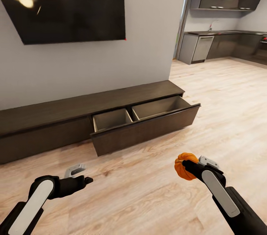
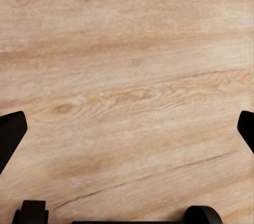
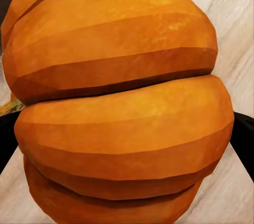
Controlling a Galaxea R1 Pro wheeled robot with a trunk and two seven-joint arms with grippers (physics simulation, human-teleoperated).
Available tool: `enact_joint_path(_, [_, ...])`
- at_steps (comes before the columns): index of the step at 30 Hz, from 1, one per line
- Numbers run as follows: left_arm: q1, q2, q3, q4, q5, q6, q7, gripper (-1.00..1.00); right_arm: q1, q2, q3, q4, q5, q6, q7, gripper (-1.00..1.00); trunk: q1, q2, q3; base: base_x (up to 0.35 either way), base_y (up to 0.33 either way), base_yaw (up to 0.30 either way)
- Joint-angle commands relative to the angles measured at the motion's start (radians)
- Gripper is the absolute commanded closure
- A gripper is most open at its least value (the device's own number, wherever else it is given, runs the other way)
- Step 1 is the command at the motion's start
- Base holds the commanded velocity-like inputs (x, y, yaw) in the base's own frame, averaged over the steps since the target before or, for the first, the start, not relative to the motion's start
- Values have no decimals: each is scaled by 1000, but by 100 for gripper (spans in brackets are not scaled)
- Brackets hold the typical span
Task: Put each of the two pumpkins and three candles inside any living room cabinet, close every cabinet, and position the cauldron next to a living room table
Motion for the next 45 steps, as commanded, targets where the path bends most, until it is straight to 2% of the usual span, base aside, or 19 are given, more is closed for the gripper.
enact_joint_path(1, [-1,1,-2,-1,9,1,10,-100,-1,-1,2,-2,-4,2,-9,100,0,0,0,0,0,242])
enact_joint_path(22, [-1,-1,0,-2,11,1,6,-100,-1,0,2,0,-4,2,11,100,0,0,18,-2,0,243])
enact_joint_path(34, [-1,-1,0,-2,11,1,6,-100,-1,0,2,0,-4,2,11,100,0,0,28,-143,0,243])
enact_joint_path(45, [-1,-1,0,-2,11,1,7,-100,-1,0,23,0,-4,2,11,100,0,0,38,-9,0,246])
